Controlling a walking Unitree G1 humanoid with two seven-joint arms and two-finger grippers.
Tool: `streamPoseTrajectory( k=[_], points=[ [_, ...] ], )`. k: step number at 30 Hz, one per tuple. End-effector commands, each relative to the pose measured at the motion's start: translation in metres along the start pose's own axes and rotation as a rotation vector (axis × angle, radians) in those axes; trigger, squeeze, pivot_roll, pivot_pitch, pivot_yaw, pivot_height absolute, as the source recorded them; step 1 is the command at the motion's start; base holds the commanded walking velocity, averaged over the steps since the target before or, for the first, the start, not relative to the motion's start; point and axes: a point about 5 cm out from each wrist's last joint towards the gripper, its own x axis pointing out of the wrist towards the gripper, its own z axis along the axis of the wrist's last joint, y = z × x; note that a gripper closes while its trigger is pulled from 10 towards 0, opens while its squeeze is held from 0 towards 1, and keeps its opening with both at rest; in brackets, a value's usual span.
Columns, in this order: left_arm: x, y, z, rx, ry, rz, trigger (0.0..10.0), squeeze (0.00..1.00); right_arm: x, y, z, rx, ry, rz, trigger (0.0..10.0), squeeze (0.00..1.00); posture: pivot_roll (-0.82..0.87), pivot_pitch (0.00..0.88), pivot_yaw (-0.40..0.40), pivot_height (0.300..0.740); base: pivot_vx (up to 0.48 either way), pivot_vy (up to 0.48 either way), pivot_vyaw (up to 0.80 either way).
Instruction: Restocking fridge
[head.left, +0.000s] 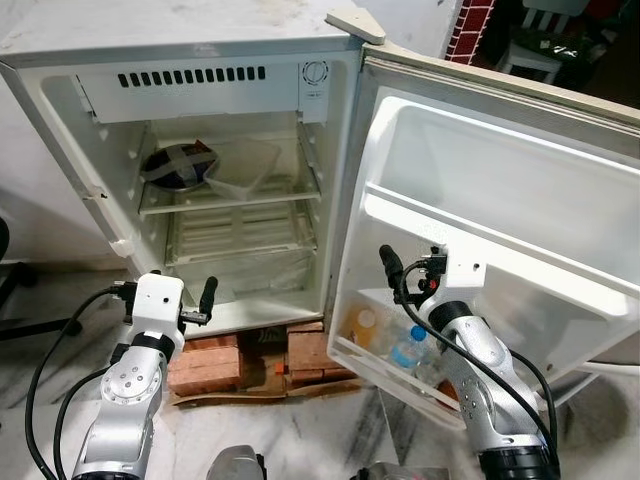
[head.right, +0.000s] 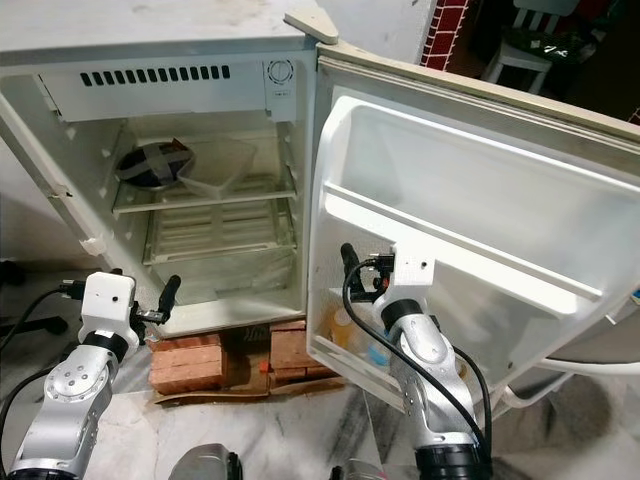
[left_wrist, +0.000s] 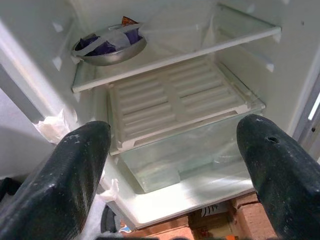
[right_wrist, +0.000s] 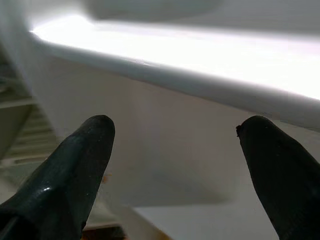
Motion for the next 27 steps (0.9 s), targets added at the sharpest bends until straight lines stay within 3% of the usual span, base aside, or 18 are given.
streamPoseTrajectory(
  k=[1, 5, 10, 14, 16, 18, 22, 23, 27],
  points=[
    [0.0, 0.003, 0.002, 0.018, -0.006, 0.013, 10.0, 0.0, -0.006, -0.015, 0.002, -0.027, -0.03, -0.064, 10.0, 0.0, 0.12, 0.0, -0.026, 0.74, 0.0, -0.274, 0.0],
    [-0.005, 0.013, 0.005, -0.001, -0.007, 0.064, 10.0, 0.0, -0.015, -0.022, 0.003, -0.061, -0.046, -0.089, 10.0, 0.0, 0.12, 0.0, -0.023, 0.74, -0.065, -0.285, 0.0],
    [-0.013, 0.015, -0.002, 0.003, 0.011, 0.065, 10.0, 0.0, -0.022, -0.027, 0.0, -0.068, -0.037, -0.111, 10.0, 0.0, 0.12, 0.0, -0.019, 0.74, -0.103, -0.323, 0.0],
    [-0.015, 0.013, -0.009, -0.003, 0.038, 0.065, 10.0, 0.0, -0.022, -0.028, -0.006, -0.161, -0.001, -0.146, 10.0, 0.0, 0.11, 0.0, -0.019, 0.74, 0.0, -0.32, 0.0],
    [-0.015, 0.013, -0.009, -0.005, 0.039, 0.064, 10.0, 0.0, -0.022, -0.027, -0.006, -0.165, 0.0, -0.137, 10.0, 0.0, 0.11, 0.0, -0.02, 0.74, 0.0, -0.315, 0.0],
    [-0.013, 0.01, -0.008, -0.008, 0.04, 0.058, 10.0, 0.0, -0.018, -0.02, -0.008, -0.103, 0.026, -0.075, 10.0, 0.0, 0.11, 0.0, -0.023, 0.74, 0.0, -0.313, 0.0],
    [-0.012, 0.01, -0.007, -0.013, 0.037, 0.061, 10.0, 0.0, -0.018, -0.013, -0.011, -0.082, 0.067, 0.018, 10.0, 0.0, 0.11, 0.0, -0.026, 0.74, 0.0, -0.313, 0.0],
    [-0.012, 0.009, -0.007, -0.012, 0.036, 0.057, 10.0, 0.0, -0.023, -0.004, -0.015, -0.014, 0.106, 0.156, 10.0, 0.0, 0.11, 0.0, -0.029, 0.74, 0.0, -0.315, 0.0],
    [-0.012, 0.009, -0.006, -0.008, 0.034, 0.054, 10.0, 0.0, -0.03, 0.006, -0.016, 0.057, 0.129, 0.306, 10.0, 0.0, 0.11, 0.0, -0.03, 0.74, 0.0, -0.31, 0.0]
  ],
)
